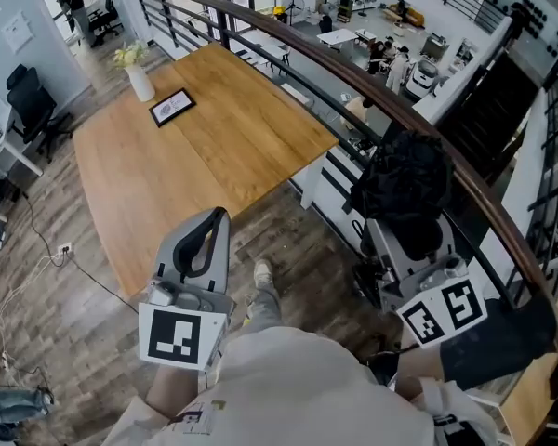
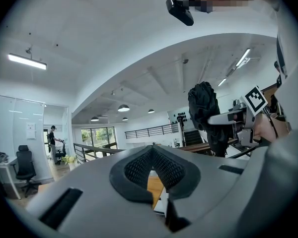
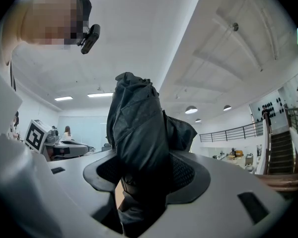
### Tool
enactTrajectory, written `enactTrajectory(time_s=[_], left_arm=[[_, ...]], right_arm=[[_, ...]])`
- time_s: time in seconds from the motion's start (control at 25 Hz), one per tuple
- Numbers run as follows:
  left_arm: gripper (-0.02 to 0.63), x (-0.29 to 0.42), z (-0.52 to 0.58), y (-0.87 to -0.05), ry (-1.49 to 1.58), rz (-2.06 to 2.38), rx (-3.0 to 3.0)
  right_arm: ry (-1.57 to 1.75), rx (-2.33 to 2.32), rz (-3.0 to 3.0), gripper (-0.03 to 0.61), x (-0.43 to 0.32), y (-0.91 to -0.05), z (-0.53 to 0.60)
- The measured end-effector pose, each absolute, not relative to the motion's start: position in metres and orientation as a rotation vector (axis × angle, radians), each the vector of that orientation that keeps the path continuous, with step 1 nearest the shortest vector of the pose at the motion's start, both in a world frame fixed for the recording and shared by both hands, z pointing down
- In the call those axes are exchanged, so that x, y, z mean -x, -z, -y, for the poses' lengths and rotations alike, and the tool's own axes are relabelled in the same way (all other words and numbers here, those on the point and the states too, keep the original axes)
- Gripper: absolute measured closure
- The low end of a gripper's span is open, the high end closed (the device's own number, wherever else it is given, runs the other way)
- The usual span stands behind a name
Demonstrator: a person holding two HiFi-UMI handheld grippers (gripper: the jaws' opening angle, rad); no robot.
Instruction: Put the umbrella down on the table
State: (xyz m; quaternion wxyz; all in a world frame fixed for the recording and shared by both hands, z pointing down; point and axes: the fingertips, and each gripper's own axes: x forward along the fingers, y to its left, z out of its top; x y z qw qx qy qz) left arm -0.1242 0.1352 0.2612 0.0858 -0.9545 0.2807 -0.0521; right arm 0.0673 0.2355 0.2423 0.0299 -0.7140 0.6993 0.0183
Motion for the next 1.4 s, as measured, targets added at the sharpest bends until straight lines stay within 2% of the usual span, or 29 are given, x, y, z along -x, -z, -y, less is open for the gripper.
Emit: enactTrajectory(time_s=[0.64,0.84,1.4], left_arm=[[0.597,0.050,0.086,-0.296,0.294,-0.811,2.958],[0.597,0.045,0.152,-0.310,0.325,-0.799,2.945],[0.597,-0.010,0.207,-0.332,0.345,-0.783,2.969]], right_arm=[[0.144,2.276,-2.255,0.308,-0.141,-0.264,-0.002],[0.208,2.305,-2.316,0.308,-0.139,-0.285,0.077],[0.567,2.134,-2.446,0.308,-0.190,-0.339,0.177]])
